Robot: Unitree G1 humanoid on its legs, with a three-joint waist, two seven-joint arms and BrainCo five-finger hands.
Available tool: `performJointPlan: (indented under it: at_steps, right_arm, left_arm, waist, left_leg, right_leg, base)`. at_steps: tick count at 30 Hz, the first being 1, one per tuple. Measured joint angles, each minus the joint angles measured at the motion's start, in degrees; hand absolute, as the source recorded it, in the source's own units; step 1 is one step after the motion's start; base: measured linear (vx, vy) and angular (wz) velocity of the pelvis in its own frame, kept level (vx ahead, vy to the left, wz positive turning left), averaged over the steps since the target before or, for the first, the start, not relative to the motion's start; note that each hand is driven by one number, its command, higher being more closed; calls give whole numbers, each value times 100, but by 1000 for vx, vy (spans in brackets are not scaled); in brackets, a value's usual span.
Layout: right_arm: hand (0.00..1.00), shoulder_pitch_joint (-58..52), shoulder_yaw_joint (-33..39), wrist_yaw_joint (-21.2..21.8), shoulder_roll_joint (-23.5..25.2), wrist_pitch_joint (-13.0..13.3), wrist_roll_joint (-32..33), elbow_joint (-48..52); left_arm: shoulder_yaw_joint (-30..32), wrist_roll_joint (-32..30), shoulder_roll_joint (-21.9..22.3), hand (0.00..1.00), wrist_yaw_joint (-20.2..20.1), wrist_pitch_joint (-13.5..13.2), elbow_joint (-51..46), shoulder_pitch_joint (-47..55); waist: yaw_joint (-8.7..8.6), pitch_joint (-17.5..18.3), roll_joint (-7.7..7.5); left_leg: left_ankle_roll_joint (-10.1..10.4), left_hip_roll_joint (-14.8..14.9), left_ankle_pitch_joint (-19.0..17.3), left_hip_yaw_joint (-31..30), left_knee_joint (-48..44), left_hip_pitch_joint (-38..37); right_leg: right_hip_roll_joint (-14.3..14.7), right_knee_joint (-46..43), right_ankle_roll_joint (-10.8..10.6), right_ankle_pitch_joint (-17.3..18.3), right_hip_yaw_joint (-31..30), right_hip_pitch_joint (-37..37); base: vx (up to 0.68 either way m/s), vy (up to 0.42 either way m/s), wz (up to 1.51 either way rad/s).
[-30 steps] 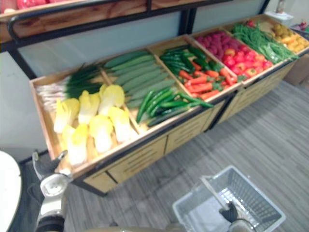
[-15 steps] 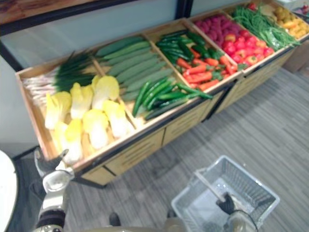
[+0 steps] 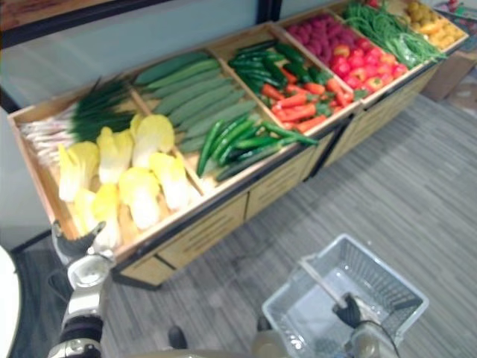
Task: Pick vegetable in the basket
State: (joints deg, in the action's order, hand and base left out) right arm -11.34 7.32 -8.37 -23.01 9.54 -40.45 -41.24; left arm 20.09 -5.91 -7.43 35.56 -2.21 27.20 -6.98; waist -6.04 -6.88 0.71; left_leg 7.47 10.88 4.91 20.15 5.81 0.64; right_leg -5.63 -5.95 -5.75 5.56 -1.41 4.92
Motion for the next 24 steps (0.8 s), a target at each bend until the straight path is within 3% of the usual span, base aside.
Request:
performJointPlan:
  at_steps: [7,24]
  right_arm:
    - [100,8,-73,-1,-3,23,1,34]
    - [100,410,-335,-104,-198,96,85,52]
  left_arm:
    - [55,0,-8,0,8,11,17,-4]
    - [285,82,-332,0,156,37,1087,-922]
  waist:
    - [3,-69,-27]
    - [-31,-422,-39]
  left_leg:
    - [-4,0,1,117,6,48]
    - [25,81,73,290,-30,418]
  right_leg:
    - [11,-5,-10,-6,-113,167]
    - [133,-66,29,-101,-364,688]
  base:
    - [-15,-2,-9]
    - [44,-14,-8]
